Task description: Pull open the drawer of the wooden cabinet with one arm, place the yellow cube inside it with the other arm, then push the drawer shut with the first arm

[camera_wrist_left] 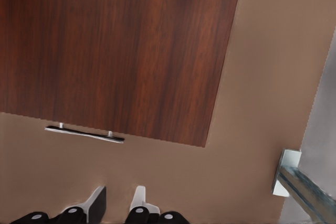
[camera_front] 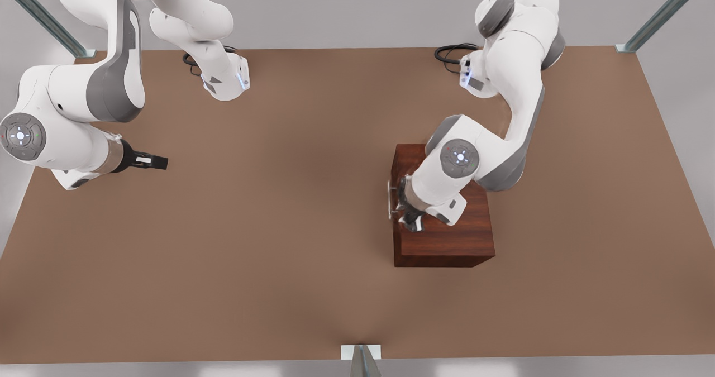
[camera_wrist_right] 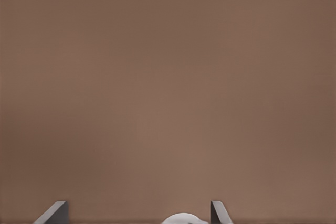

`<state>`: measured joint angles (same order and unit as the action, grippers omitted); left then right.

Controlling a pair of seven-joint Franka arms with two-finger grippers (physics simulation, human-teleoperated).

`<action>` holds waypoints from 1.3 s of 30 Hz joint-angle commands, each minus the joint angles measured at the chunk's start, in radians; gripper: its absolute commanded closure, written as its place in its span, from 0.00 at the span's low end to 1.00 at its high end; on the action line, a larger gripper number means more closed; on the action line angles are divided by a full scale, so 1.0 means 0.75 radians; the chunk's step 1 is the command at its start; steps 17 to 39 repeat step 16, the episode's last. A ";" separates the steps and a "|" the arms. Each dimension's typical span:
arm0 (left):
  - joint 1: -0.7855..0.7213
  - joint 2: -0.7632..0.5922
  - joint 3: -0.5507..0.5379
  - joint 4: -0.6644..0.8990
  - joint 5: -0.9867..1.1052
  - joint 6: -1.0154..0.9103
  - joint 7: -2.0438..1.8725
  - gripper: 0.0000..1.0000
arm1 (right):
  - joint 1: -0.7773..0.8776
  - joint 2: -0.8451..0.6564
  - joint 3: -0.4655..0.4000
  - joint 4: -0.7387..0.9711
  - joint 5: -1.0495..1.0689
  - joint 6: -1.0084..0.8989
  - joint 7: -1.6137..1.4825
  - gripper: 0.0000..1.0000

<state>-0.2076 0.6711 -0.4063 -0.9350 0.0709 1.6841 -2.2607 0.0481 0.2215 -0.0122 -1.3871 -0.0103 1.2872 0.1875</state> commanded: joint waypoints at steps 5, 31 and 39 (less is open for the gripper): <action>0.173 -0.350 0.095 -0.129 0.272 -0.757 3.169 0.00 | -0.003 -0.003 -0.002 0.013 -0.003 0.002 0.008 0.00; 0.001 -0.443 0.415 -0.326 -0.070 -0.546 3.049 0.00 | -0.015 -0.015 -0.008 0.013 0.010 0.014 0.008 0.00; 0.001 -0.443 0.415 -0.326 -0.070 -0.546 3.049 0.00 | -0.015 -0.015 -0.008 0.013 0.010 0.014 0.008 0.00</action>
